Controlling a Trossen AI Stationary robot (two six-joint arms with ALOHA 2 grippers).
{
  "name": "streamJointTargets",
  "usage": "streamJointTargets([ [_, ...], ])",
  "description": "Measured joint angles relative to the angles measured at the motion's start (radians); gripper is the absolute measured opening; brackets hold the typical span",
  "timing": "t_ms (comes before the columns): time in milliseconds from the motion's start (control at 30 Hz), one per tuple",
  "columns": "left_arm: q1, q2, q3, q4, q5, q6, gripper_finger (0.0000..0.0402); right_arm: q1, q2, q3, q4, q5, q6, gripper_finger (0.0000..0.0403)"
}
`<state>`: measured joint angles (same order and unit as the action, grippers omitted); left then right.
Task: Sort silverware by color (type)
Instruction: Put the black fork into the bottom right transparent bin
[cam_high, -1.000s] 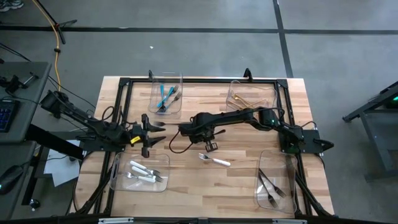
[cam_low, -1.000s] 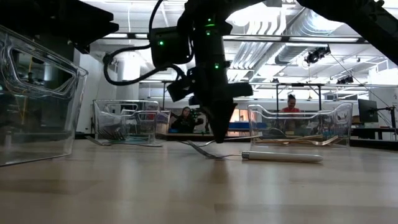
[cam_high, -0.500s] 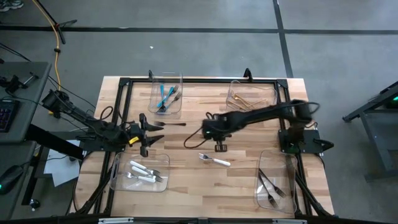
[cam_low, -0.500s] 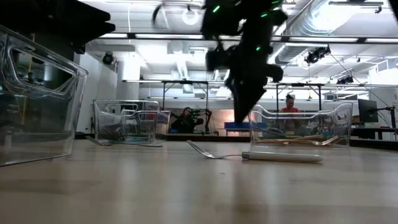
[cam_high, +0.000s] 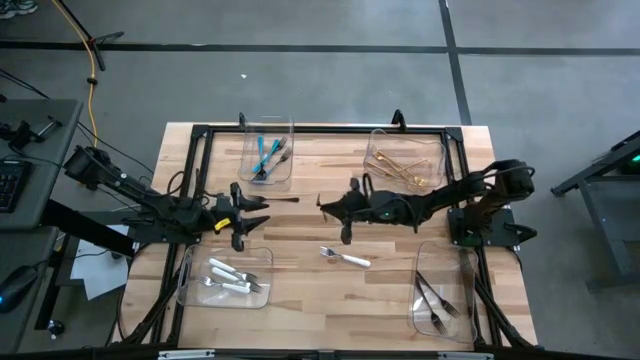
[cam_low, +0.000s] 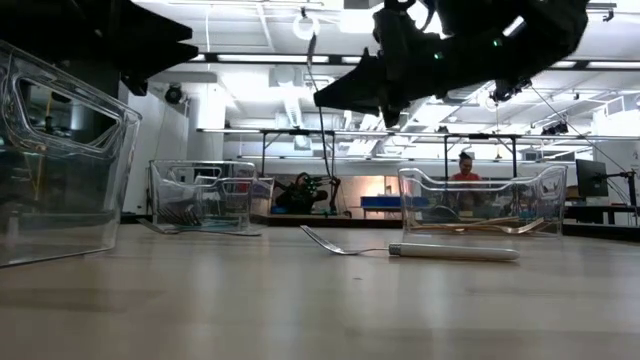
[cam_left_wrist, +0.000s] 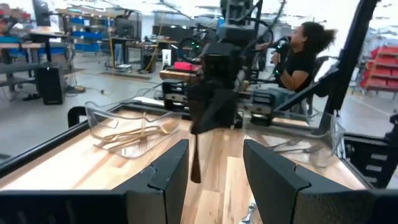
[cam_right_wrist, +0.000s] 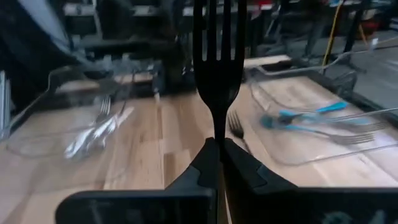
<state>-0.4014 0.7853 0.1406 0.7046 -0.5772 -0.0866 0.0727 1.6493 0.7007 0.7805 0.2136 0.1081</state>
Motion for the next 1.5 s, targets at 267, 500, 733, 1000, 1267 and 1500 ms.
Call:
streamJointTargets([
  [267,0.033,0.074,0.0,0.05,0.017,0.036,0.0146,0.017,0.0,-0.024,0.031,0.022,0.025,0.0],
  [500,0.043,0.114,0.0,0.05,0.017,0.038,0.0146,0.035,0.0,-0.024,0.029,0.018,0.023,0.0],
  [733,0.043,0.117,0.0,0.054,0.017,0.039,0.0146,0.038,0.0,-0.024,0.028,0.017,0.023,0.0],
  [1000,0.042,0.117,0.0,0.057,0.017,0.039,0.0146,0.041,0.0,-0.024,0.028,0.015,0.015,0.0],
  [1267,0.042,0.116,0.0,0.057,0.017,0.038,0.0146,0.041,0.0,-0.024,0.028,0.015,0.015,0.0],
  [1500,0.042,0.116,0.0,0.056,0.017,0.039,0.0146,0.041,0.0,-0.024,0.028,0.015,0.015,0.0],
])
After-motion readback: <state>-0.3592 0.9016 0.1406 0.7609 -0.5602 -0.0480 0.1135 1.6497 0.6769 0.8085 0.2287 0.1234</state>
